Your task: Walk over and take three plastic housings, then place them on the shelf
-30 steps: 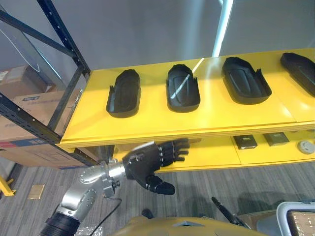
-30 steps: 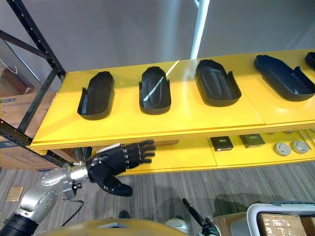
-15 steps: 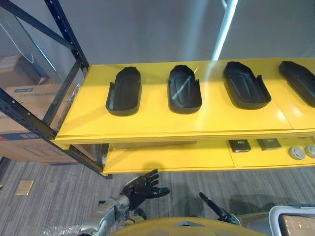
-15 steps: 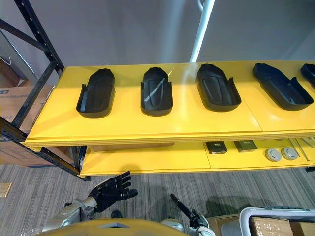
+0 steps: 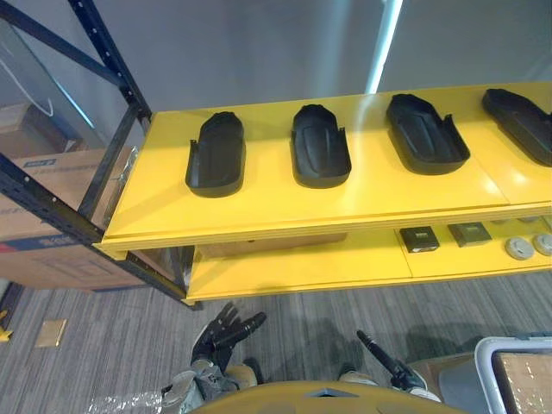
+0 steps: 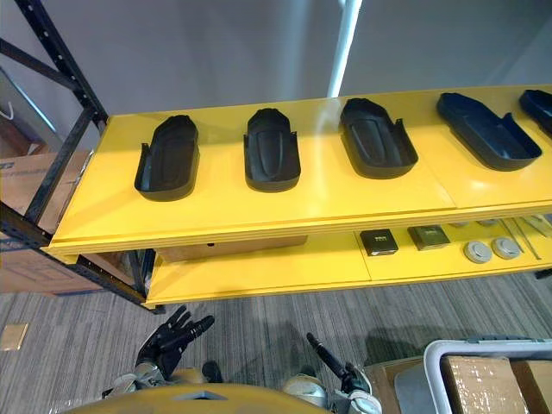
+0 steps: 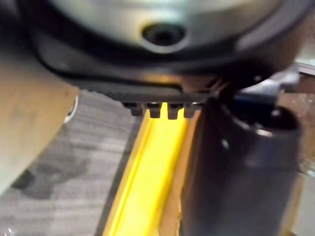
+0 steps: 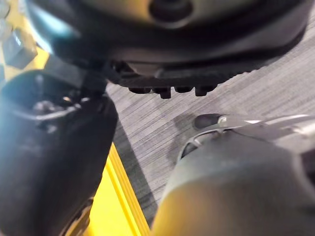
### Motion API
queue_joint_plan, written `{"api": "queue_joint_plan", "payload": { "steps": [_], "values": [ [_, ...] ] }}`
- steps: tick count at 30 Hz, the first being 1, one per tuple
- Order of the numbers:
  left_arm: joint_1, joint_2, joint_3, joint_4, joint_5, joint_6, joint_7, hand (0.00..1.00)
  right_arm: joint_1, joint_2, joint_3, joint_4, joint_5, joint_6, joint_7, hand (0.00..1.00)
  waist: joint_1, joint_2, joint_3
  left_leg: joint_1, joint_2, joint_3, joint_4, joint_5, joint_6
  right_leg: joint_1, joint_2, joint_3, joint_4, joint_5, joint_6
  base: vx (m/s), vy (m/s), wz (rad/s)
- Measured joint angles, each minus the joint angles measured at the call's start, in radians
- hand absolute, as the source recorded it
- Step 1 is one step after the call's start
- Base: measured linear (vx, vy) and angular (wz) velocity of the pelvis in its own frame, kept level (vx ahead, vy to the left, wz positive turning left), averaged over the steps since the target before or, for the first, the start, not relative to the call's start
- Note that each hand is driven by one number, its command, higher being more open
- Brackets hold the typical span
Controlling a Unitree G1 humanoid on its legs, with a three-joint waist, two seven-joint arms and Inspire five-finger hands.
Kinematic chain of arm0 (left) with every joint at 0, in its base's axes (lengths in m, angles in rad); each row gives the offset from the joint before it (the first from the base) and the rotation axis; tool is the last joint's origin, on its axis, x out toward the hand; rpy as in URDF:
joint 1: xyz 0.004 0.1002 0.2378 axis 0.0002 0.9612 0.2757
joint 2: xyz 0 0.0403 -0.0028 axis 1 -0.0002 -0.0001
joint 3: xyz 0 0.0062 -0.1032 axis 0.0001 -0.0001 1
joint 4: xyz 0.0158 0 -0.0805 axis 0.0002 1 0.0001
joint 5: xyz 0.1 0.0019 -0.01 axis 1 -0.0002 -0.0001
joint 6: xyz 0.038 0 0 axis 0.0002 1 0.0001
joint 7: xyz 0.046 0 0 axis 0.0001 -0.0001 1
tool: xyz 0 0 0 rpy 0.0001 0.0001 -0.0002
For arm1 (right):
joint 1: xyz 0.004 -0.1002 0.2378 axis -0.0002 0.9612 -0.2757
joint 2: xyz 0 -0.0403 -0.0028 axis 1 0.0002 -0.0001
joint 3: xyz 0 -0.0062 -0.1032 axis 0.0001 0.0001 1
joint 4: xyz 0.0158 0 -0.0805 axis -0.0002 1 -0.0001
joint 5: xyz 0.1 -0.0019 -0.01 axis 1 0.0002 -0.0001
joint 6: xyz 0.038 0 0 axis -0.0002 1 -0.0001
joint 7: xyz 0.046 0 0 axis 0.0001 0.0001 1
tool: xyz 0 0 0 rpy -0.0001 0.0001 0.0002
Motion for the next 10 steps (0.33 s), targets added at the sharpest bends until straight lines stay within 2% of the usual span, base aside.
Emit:
{"api": "queue_joint_plan", "payload": {
  "steps": [4,5,8,10],
  "values": [
    [-0.009,0.002,0.037,0.044,0.04,0.006,0.086,1.0,0.022,0.031,-0.021,0.003,0.045,0.009,-0.015,1.0,-0.007,-0.019,0.009,0.064,-0.059,0.005,-0.138,0.06,0.012,0.005,-0.031,-0.009,0.016,0.003,0.016,0.04,0.13,0.1],
    [-0.028,0.018,0.068,0.08,0.033,0.026,0.108,1.0,0.022,0.041,-0.017,0.002,0.039,0.009,-0.011,1.0,-0.003,-0.04,0.02,0.07,-0.068,0.004,-0.139,0.062,0.014,0.011,-0.04,-0.01,0.016,0.003,0.017,0.06,0.086,0.07],
    [-0.05,0.034,0.073,0.119,0.033,0.072,0.133,1.0,0.011,0.039,0.006,0.004,0.034,0.02,-0.011,1.0,0.008,-0.05,0.02,0.076,-0.078,-0.003,-0.139,0.066,0.021,0.023,-0.04,-0.015,0.013,0.002,0.017,0.06,0.024,0.08],
    [-0.058,0.034,0.082,0.142,0.032,0.075,0.148,1.0,0.001,0.037,0.022,0.006,0.037,0.029,-0.013,1.0,0.009,-0.049,0.021,0.085,-0.079,-0.006,-0.14,0.066,0.02,0.032,-0.041,-0.019,0.012,-0.002,0.02,0.05,-0.001,0.04]
  ]
}}
